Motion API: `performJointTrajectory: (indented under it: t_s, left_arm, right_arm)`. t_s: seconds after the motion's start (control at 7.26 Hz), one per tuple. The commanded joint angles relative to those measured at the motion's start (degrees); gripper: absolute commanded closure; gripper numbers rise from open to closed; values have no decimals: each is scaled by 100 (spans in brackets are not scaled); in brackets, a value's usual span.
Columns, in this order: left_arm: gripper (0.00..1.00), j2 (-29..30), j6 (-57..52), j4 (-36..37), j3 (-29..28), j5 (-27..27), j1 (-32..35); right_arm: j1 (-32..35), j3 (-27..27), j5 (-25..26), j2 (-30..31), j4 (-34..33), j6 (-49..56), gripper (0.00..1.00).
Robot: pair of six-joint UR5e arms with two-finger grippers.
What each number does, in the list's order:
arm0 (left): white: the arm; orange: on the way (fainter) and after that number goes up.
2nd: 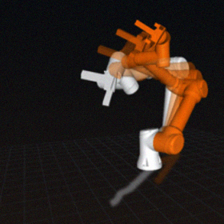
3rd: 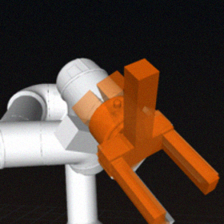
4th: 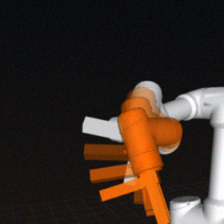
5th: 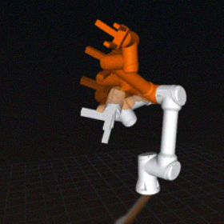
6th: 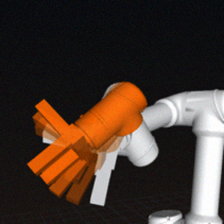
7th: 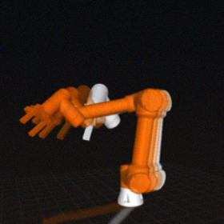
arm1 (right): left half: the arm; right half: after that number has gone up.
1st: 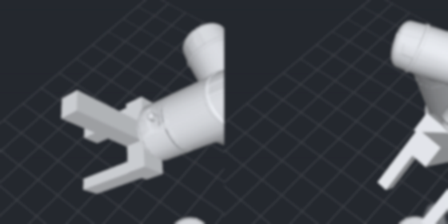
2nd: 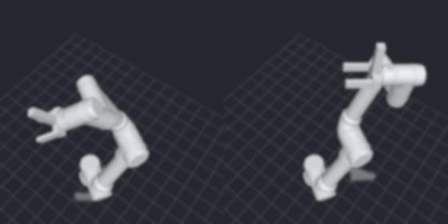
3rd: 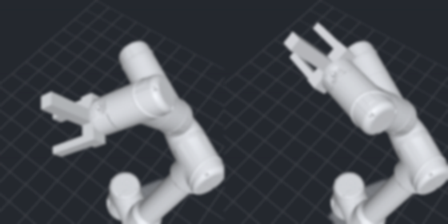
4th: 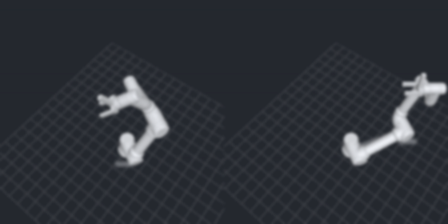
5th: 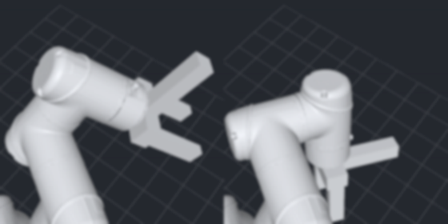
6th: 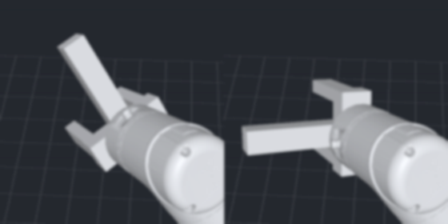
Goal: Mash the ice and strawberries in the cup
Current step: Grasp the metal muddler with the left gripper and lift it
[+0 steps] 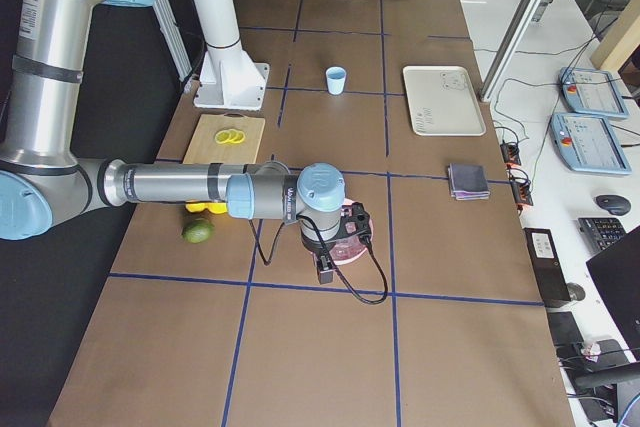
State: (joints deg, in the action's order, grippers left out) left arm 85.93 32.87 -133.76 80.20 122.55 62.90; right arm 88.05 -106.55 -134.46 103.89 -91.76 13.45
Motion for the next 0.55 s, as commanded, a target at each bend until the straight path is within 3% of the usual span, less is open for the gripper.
performJointTrajectory:
  t_s: [0.0,0.14,0.41]
  left_arm:
    - [2,37,0,8,-57,-3,-85]
    - [17,72,0,8,-83,-12,-85]
    - [72,143,9,8,-136,-3,-85]
  right_arm:
    - [2,3,-2,0,0,0,0]
    - [2,3,-2,0,0,0,0]
    - [2,3,-2,9,0,0,0]
